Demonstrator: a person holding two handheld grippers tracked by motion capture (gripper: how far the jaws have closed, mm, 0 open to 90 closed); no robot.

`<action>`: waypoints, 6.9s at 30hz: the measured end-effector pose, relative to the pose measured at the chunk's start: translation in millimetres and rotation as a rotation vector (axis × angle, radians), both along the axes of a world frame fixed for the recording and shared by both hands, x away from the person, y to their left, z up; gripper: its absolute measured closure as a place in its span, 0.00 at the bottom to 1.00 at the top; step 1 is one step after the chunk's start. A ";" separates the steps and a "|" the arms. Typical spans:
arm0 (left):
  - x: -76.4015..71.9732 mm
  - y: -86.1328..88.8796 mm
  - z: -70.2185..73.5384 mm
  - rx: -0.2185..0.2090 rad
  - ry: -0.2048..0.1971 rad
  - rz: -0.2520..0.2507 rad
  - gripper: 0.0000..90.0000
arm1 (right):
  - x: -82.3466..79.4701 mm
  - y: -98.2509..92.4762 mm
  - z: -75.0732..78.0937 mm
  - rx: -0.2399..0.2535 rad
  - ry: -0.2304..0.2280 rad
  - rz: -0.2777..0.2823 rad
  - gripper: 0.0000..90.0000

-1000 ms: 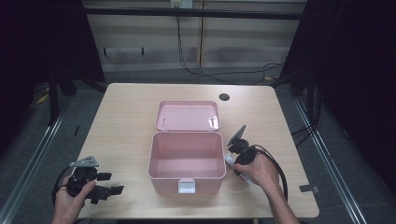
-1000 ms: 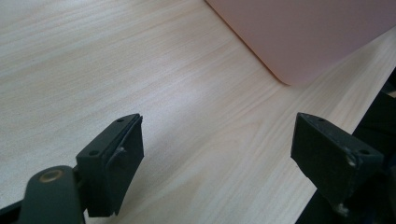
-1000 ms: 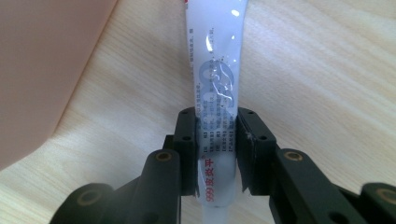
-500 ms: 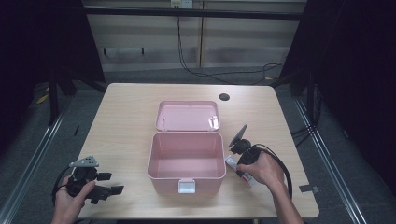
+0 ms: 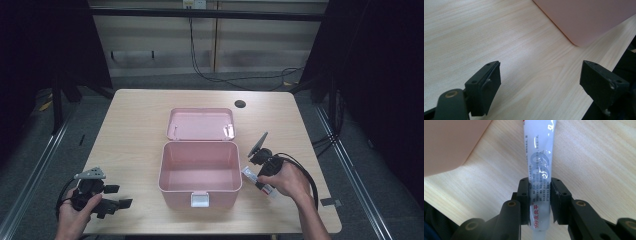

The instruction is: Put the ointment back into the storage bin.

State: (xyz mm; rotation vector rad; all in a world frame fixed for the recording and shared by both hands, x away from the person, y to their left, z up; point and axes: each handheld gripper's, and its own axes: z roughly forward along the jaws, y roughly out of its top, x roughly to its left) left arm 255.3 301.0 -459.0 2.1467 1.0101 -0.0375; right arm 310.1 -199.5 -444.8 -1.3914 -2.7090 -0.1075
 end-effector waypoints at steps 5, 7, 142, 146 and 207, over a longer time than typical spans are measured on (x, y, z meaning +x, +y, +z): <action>-0.2 0.0 0.1 -0.003 0.000 0.003 0.19 | -1.5 -1.2 2.7 0.010 0.001 0.030 0.79; -0.2 -0.1 0.1 -0.003 0.000 0.003 0.19 | -1.9 -1.8 4.0 0.010 -0.003 0.032 0.79; -1.1 0.8 1.2 -0.010 -0.015 0.009 0.19 | 8.8 134.4 110.9 0.096 -0.090 0.717 0.79; -1.1 1.3 1.8 -0.009 -0.016 0.006 0.19 | 10.7 144.1 102.0 0.076 -0.072 0.734 0.79; -1.3 0.0 1.2 -0.010 -0.009 -0.003 0.19 | 15.0 188.5 11.3 0.166 0.104 0.849 0.79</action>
